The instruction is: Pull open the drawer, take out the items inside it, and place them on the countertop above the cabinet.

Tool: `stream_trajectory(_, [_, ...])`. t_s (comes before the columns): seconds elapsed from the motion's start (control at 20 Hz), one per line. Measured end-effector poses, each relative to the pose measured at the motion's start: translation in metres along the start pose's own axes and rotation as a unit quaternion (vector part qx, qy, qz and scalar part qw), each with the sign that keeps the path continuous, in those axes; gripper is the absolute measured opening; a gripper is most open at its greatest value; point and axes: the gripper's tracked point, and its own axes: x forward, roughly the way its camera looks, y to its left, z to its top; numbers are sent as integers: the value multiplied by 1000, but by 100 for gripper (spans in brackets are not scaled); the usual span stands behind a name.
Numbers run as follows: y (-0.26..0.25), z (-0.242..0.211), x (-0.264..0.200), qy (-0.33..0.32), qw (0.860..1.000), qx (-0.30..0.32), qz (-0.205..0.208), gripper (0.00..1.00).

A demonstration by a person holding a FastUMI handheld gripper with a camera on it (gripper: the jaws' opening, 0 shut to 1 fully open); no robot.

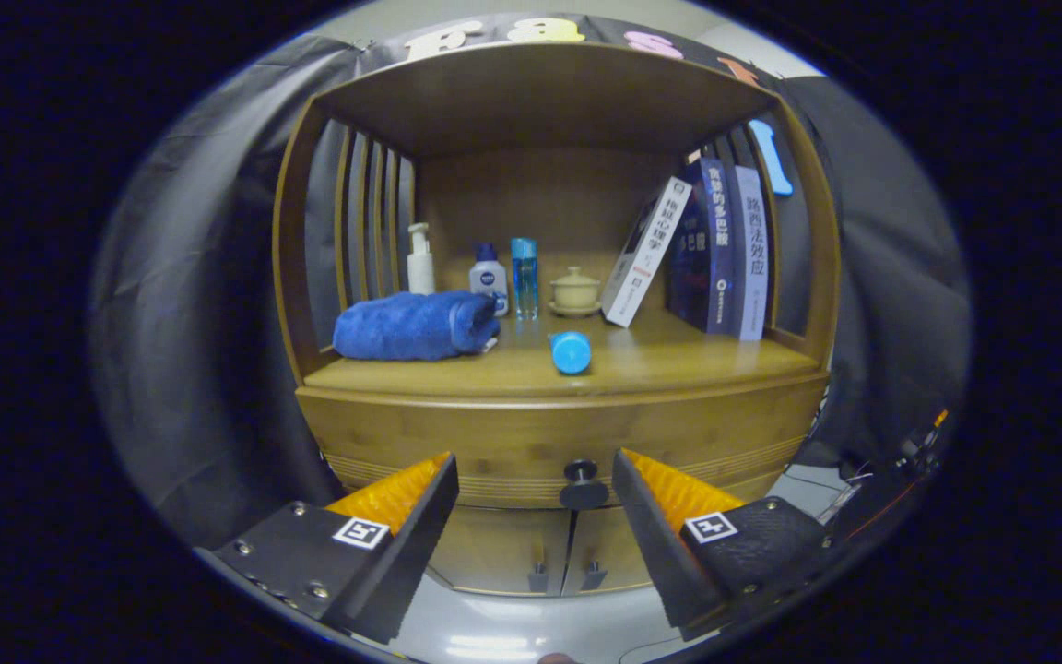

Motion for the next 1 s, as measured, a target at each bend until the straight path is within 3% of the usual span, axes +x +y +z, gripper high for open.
stream_trajectory(0.8, [-7, 151, -168, -122, 992, 6, 11, 100])
stream_trajectory(1.0, [-14, 168, -208, -146, 989, -5, 1, 100])
